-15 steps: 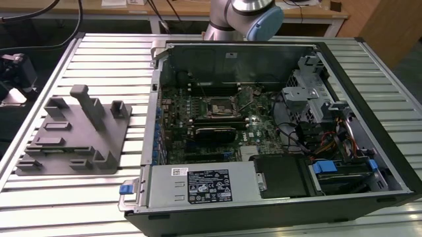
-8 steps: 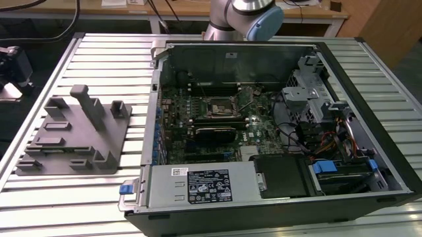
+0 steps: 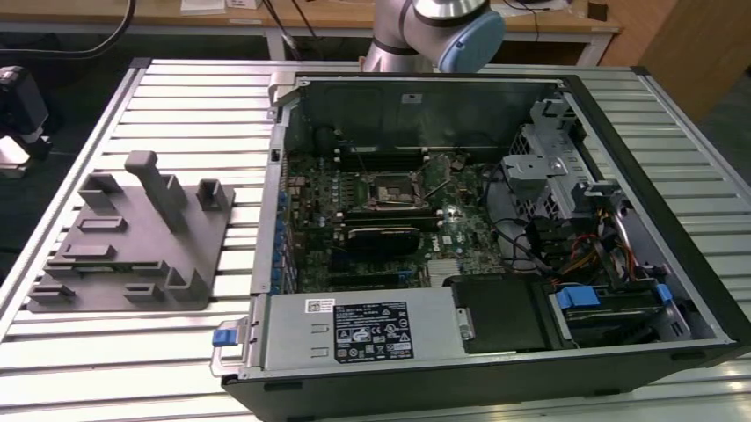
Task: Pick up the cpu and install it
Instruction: 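Pick up the cpu and move it towards the insertion slot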
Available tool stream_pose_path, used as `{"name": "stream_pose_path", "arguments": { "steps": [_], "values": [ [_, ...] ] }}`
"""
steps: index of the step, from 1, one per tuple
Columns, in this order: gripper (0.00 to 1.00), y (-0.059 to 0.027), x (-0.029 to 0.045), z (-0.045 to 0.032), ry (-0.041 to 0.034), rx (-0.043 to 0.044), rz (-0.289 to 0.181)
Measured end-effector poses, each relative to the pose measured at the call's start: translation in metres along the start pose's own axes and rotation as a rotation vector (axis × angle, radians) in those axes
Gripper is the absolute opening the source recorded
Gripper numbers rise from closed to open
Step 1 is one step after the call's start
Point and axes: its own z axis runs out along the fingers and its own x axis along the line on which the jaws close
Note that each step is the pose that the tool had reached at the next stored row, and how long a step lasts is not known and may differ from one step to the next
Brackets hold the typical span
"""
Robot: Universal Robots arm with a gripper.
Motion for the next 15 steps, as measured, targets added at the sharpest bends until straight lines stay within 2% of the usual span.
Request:
{"name": "stream_pose_path", "arguments": {
  "steps": [15],
  "values": [
    [0.55,0.0015,-0.0007,-0.0300,-0.0010,-0.0001,0.000]
  ]
}}
